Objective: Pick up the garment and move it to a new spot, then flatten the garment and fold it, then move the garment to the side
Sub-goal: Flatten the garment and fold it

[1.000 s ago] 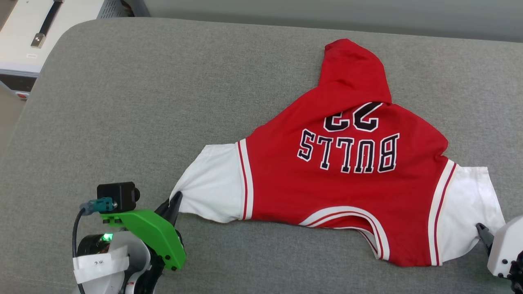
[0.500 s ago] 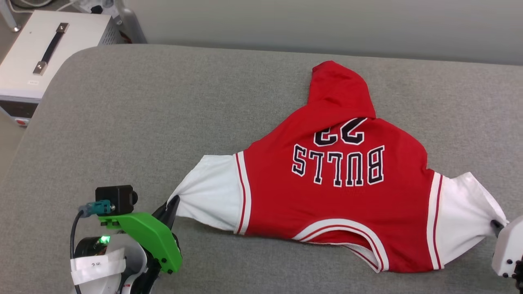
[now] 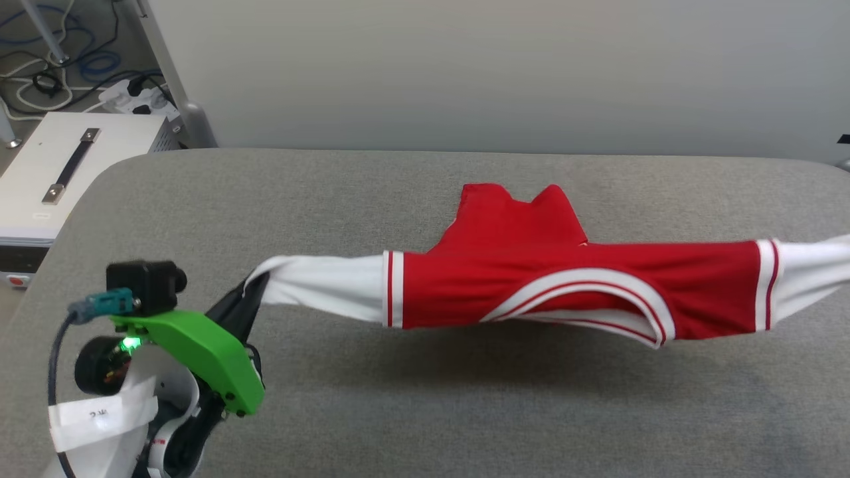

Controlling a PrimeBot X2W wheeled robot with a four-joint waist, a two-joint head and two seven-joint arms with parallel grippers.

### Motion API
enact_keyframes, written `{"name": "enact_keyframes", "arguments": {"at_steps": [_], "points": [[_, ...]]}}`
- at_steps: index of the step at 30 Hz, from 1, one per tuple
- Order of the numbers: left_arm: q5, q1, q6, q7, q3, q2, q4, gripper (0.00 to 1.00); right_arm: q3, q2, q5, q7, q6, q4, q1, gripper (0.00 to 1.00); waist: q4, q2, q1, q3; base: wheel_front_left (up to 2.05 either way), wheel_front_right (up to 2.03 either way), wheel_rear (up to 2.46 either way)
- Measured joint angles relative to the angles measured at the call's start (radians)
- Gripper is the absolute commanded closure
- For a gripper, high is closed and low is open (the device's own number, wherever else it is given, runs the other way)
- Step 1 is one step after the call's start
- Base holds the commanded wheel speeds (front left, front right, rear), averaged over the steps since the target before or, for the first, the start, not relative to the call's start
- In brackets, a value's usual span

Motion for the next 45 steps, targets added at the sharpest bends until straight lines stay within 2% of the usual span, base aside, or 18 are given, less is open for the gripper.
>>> {"name": "enact_keyframes", "arguments": {"at_steps": [6,13,21,27,33,39,45], "points": [[-0.001,-0.112,0.000,0.009,0.048,0.029,-0.109,1.00,-0.012,-0.060,0.035,-0.020,0.000,-0.051,-0.128,1.00,-0.027,0.0000,0.0000,-0.019,0.00,0.00,0.00],[-0.016,-0.225,0.001,0.015,0.105,0.043,-0.190,1.00,0.001,-0.090,0.065,-0.050,0.000,-0.057,-0.283,1.00,-0.046,0.0000,0.0000,-0.011,0.00,0.00,0.00],[-0.044,-0.353,-0.004,0.058,0.137,0.085,-0.193,1.00,0.077,-0.108,0.078,-0.085,0.000,-0.004,-0.433,1.00,-0.057,0.0000,0.0000,0.045,0.00,0.00,0.00],[-0.067,-0.501,-0.037,0.087,0.156,0.117,-0.142,1.00,0.137,-0.119,0.084,-0.114,0.000,0.064,-0.600,1.00,-0.061,0.0000,0.0000,0.126,0.00,0.00,0.00],[-0.058,-0.729,-0.088,0.085,0.173,0.163,-0.040,1.00,0.207,-0.118,0.050,-0.165,0.000,0.162,-0.836,1.00,-0.063,0.0000,0.0000,0.247,0.00,0.00,0.00],[-0.033,-0.961,-0.132,0.002,0.173,0.153,0.083,1.00,0.223,-0.049,0.005,-0.207,0.000,0.311,-1.079,1.00,-0.064,0.0000,0.0003,0.380,0.00,0.00,0.00],[0.019,-1.199,-0.174,-0.077,0.142,0.129,0.270,1.00,0.249,-0.011,-0.084,-0.286,0.000,0.458,-1.319,1.00,-0.063,0.0000,0.0004,0.517,0.00,0.00,0.00]]}}
